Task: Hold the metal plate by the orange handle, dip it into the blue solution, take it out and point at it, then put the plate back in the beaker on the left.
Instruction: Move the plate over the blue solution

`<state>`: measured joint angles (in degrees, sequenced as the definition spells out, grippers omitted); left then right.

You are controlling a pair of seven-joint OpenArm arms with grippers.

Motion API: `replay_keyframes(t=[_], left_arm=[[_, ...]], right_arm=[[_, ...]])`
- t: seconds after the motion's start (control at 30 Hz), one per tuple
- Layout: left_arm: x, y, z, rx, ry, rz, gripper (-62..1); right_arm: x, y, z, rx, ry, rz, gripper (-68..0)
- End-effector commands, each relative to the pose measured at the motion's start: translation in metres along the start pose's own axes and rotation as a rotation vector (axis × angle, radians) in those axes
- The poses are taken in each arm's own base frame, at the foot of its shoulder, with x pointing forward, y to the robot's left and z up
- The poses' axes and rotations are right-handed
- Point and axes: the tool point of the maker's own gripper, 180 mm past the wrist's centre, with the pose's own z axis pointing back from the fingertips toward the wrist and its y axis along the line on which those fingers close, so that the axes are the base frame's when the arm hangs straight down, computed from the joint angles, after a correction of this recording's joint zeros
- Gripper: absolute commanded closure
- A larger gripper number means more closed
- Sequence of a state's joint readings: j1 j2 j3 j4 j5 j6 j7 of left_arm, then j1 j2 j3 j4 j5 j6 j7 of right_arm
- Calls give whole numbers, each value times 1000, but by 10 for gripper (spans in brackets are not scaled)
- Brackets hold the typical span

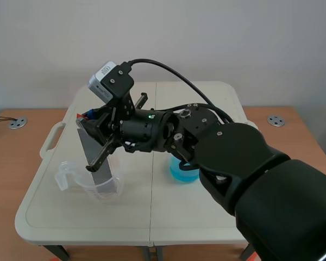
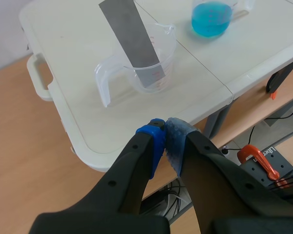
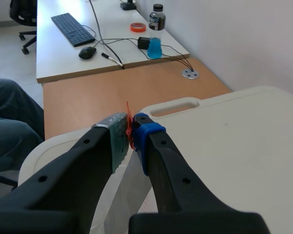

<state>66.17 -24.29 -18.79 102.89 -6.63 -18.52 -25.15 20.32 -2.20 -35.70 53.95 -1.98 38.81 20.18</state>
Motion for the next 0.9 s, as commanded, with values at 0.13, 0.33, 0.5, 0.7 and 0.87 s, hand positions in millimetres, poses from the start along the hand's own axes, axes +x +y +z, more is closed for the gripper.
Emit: replay_keyframes(t=[0.13, 0.33, 0.5, 0.7, 0.87], left_arm=[[8, -1, -1, -6, -26, 0, -30], [8, -1, -1, -6, -26, 0, -30], [8, -1, -1, -6, -26, 0, -30], [8, -1, -1, -6, -26, 0, -30], [8, -1, -1, -6, -26, 0, -30]], right_arm=[[17, -4, 10, 42, -45, 36, -11], [32, -8, 14, 41, -67, 87, -11], [45, -6, 14, 53, -83, 123, -11], [60, -5, 16, 57, -97, 171, -13], [69, -2, 18, 58, -92, 210, -13]])
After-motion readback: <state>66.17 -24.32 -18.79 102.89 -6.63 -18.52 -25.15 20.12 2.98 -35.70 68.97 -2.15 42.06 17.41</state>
